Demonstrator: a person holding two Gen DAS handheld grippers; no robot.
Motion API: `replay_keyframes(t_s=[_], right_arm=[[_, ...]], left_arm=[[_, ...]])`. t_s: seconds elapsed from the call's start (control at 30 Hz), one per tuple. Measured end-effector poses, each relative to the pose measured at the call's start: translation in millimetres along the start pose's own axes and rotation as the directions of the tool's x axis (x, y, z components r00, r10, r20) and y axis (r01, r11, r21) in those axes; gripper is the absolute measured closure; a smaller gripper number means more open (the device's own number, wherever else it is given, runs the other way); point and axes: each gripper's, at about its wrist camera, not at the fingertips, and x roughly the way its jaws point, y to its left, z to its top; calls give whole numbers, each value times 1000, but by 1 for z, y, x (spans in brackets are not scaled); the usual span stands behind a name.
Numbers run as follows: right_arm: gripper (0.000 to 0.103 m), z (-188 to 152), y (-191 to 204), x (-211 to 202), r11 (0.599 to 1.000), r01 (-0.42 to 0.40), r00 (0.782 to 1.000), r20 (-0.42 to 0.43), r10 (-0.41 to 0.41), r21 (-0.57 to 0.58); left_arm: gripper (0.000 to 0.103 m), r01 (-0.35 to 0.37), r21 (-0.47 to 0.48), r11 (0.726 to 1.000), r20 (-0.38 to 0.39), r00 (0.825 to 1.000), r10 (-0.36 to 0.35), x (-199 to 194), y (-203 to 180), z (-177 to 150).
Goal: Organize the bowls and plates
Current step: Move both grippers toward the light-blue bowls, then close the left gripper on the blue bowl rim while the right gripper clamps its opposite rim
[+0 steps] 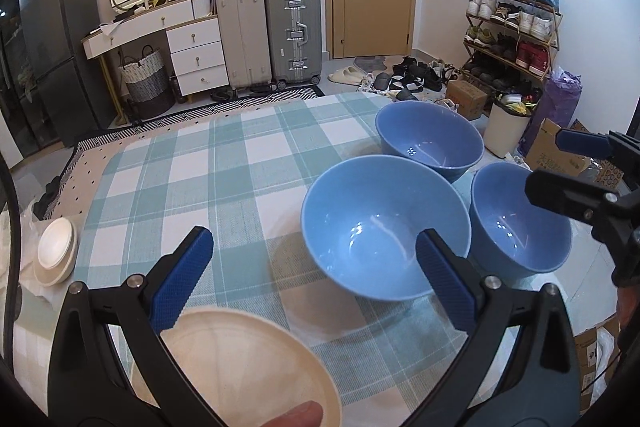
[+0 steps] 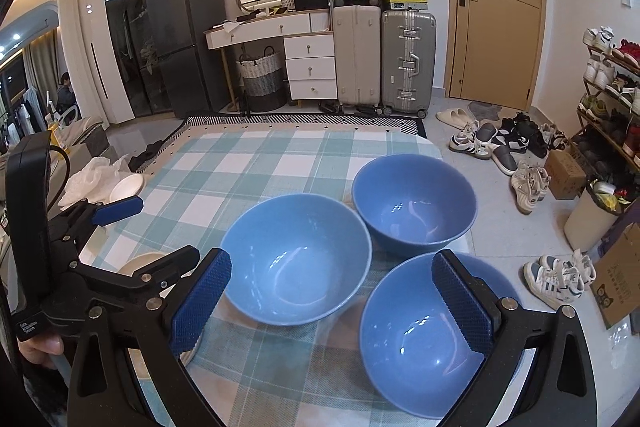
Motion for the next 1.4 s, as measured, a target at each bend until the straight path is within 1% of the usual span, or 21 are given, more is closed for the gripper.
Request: replay_keyframes(t_s=[0.2,0.47,0.8,1.1,1.33,1.4], right_arm=[[1,13,-23,4,999,27,1000,-2,-27,18],[1,26,-48,6,998,56,998,1,-56,33],[1,35,-89,26,990,111,994,-28,-109,84],[1,44,-119,49,984,140,989,-56,-135,110],[1,43,-146,72,972,186,980,-98,-173,143],[1,41,-155,81,971,179,980,-114,-162,159]], left_arm=[[2,5,15,1000,-3,1000,-5,16,-10,18],[2,49,14,999,-12,999,-49,39,-26,40],[2,81,15,997,-50,996,-80,80,-41,65],[2,82,18,996,-80,994,-81,113,-44,84],[2,69,27,997,-118,991,-65,143,-46,91],[2,66,25,998,-128,990,-62,151,-48,92]])
